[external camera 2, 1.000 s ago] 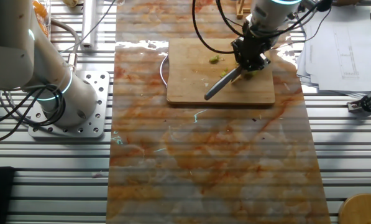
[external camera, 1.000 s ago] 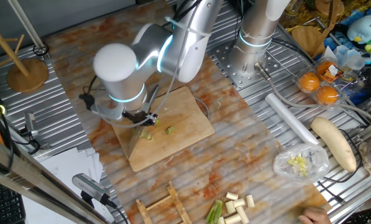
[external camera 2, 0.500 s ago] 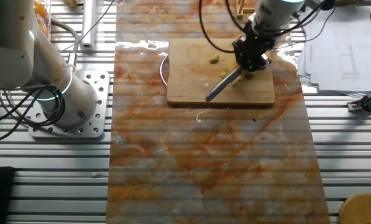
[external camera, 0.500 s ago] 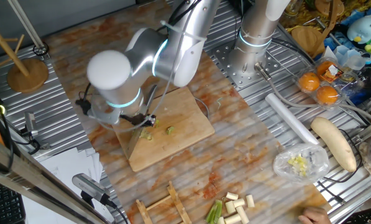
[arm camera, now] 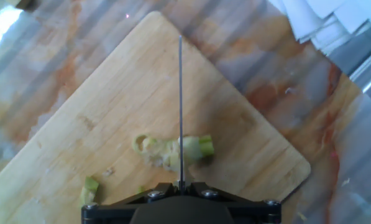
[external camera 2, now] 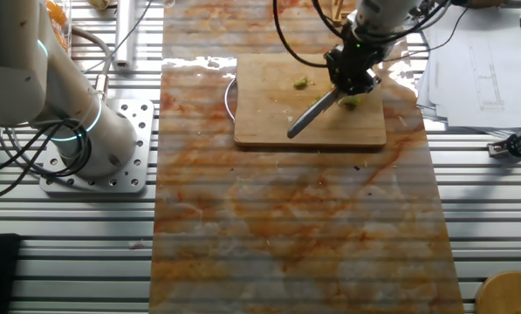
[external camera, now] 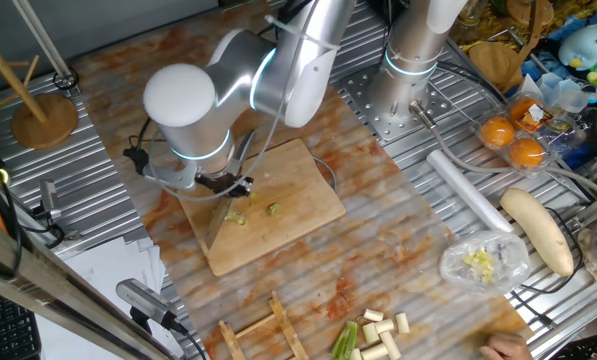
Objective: Chop the scallions
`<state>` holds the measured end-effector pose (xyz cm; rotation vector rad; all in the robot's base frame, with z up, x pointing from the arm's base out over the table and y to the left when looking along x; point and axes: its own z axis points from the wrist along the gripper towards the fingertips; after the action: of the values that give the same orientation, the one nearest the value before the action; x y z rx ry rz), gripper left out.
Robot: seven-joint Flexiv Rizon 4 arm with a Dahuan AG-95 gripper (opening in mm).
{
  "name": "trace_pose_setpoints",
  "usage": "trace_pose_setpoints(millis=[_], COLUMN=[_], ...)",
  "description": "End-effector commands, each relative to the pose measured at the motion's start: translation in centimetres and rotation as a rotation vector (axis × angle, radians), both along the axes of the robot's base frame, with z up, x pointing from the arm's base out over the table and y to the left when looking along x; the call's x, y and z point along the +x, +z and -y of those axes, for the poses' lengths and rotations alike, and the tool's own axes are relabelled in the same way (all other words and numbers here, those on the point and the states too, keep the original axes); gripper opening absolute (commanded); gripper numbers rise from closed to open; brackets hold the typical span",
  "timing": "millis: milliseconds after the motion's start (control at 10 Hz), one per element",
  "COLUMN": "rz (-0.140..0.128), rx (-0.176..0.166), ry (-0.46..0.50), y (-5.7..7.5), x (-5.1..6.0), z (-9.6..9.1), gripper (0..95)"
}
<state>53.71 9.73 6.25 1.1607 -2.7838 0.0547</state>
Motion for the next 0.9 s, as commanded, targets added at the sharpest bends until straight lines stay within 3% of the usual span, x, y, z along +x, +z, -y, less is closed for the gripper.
trace_pose_setpoints(millis=[100, 700, 900], rz=[-0.001, 0.015, 0.039], rx=[-0.007, -0.01, -0.011], ry=[-0.005, -0.005, 0.004], y=[0.5, -0.7, -3.2], x=[0.8, 1.7, 2.0], z=[-0.8, -1.3, -1.4], gripper=[0.0, 0.0, 0.0])
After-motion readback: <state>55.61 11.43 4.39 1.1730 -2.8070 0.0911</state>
